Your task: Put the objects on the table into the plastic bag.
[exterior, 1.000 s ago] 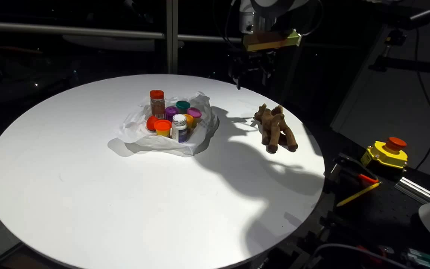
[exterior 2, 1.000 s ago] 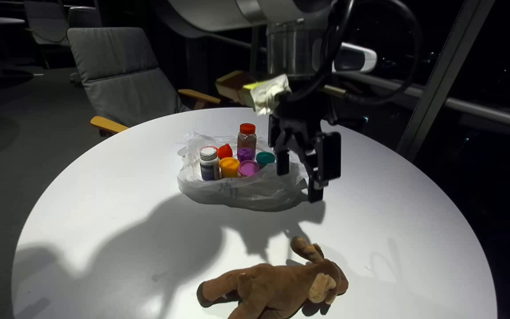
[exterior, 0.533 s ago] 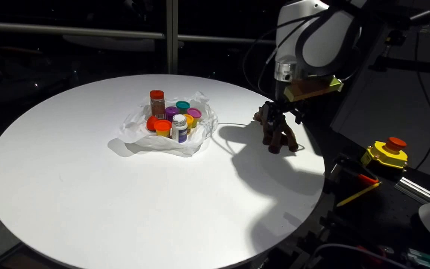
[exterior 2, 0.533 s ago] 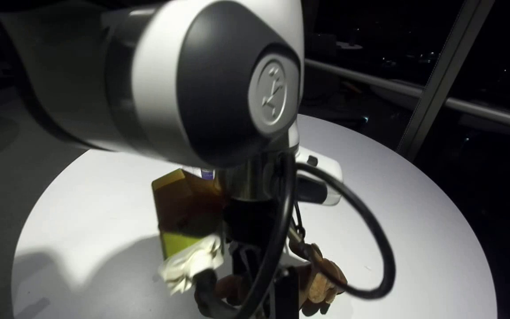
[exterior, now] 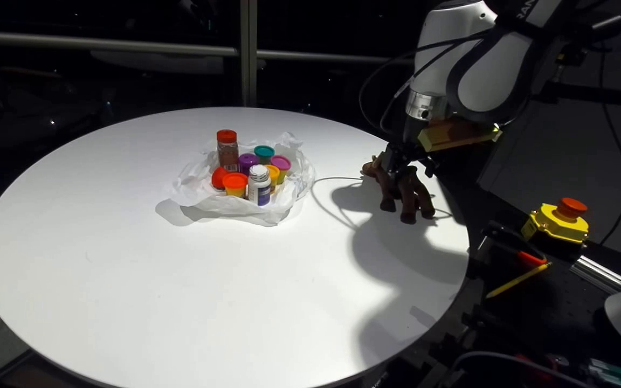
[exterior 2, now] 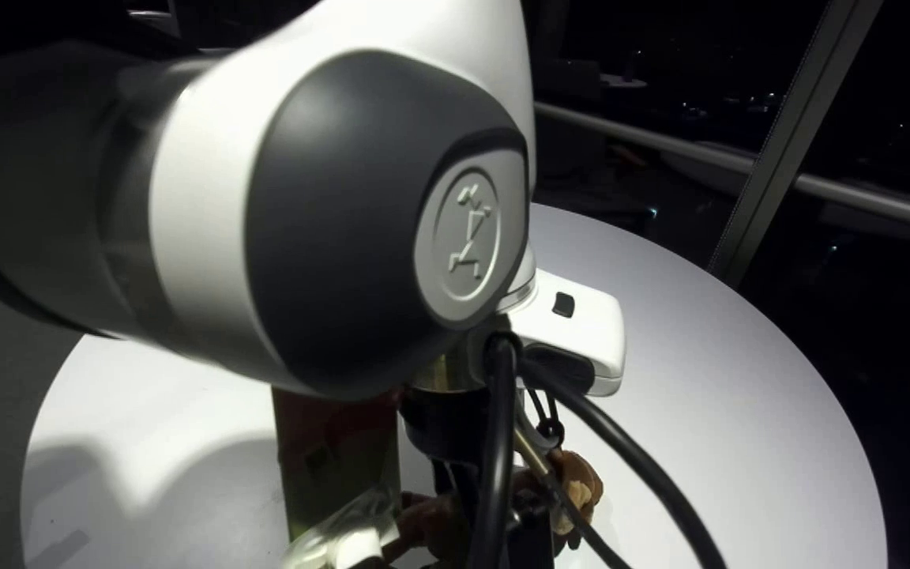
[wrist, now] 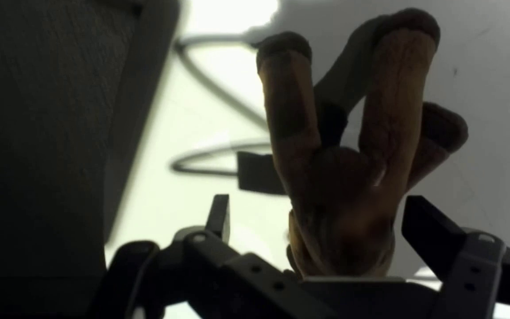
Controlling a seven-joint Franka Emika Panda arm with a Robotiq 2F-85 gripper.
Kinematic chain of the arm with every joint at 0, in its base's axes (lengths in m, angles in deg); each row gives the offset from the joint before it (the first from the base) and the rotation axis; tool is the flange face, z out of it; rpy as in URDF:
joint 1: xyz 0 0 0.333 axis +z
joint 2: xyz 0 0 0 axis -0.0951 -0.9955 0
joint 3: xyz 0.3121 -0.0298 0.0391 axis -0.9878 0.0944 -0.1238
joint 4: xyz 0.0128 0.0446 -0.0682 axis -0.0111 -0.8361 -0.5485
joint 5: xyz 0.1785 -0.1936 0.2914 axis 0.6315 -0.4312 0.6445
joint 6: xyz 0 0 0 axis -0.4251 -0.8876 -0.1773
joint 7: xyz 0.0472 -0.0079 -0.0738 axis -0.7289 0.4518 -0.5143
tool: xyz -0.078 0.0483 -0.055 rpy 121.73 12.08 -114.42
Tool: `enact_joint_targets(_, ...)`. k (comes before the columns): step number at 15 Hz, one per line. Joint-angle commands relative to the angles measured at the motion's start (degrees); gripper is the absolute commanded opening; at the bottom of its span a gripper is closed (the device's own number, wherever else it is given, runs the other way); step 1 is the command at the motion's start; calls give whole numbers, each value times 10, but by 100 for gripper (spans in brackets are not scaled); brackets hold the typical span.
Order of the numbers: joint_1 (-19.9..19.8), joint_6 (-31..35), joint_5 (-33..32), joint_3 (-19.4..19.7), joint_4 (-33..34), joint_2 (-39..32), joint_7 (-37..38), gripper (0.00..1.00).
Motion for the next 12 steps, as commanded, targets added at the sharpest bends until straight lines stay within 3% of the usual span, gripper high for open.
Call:
enact_joint_targets(1,24,32,21,15,5,-8,-3,75)
enact_joint_targets(7,-7,-32,109,-40,10,15,-62,27)
enact_joint_targets(9,-1,-68,119,-20,26,49,-51,12)
enact_joint_targets(12,4,-123,96,-2,61,108,-15,8)
